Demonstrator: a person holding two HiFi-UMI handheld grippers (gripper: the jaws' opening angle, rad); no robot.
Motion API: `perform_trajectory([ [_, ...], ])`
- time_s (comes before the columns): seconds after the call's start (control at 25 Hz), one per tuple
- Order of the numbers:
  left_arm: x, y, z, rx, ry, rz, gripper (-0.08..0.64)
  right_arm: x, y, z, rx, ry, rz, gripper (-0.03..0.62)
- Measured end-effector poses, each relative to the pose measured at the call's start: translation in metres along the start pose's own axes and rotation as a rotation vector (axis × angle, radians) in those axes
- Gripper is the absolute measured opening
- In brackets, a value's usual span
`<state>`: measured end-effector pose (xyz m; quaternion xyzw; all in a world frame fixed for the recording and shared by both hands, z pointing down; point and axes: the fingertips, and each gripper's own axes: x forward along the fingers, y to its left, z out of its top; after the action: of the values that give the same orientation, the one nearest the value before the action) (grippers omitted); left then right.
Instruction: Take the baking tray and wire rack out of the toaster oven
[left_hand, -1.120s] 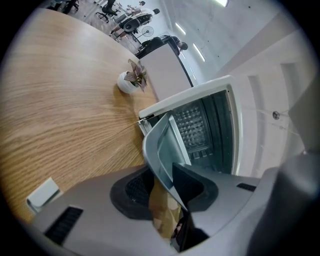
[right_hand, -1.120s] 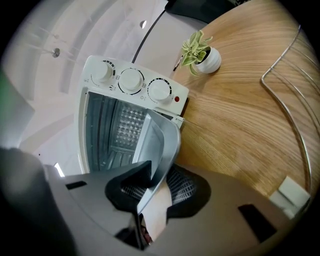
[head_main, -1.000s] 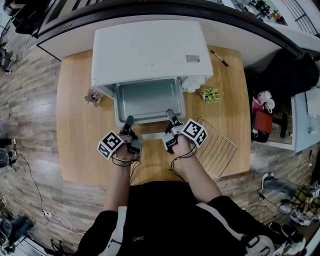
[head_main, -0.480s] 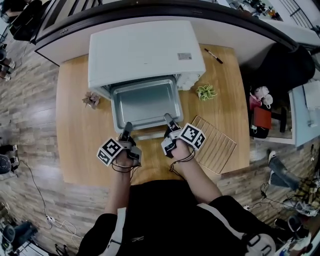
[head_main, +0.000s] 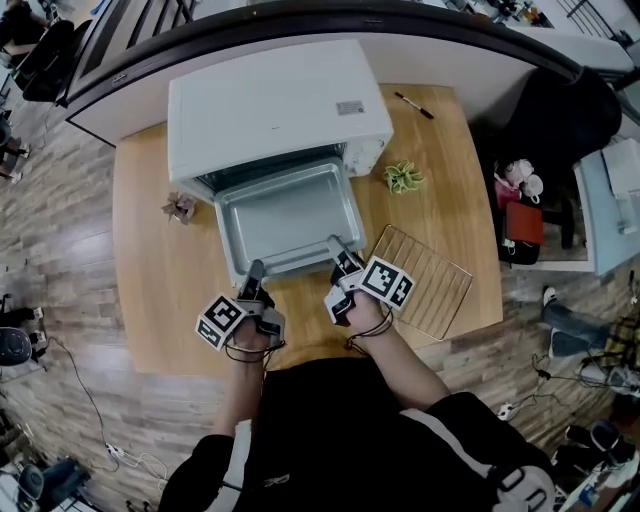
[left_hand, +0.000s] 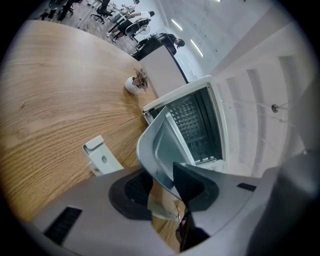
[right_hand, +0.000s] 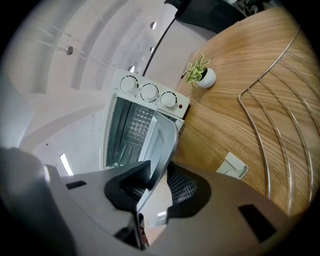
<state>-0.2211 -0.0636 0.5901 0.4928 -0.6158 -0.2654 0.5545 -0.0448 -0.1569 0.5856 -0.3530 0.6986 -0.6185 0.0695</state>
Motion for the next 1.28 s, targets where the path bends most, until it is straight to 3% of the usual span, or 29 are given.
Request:
perform_trajectory([
  [0.56, -0.008, -0.015, -0.037, 0.083, 0.090, -0.006, 0.130, -0.055, -0.021, -0.002, 0.033, -0.070, 0.004, 0.115],
  [1.28, 0.044, -0.075, -0.156, 0.237, 0.373, -0.083, 0.130, -0.178, -0.082, 0.057, 0.122, -0.337, -0.079, 0.126],
])
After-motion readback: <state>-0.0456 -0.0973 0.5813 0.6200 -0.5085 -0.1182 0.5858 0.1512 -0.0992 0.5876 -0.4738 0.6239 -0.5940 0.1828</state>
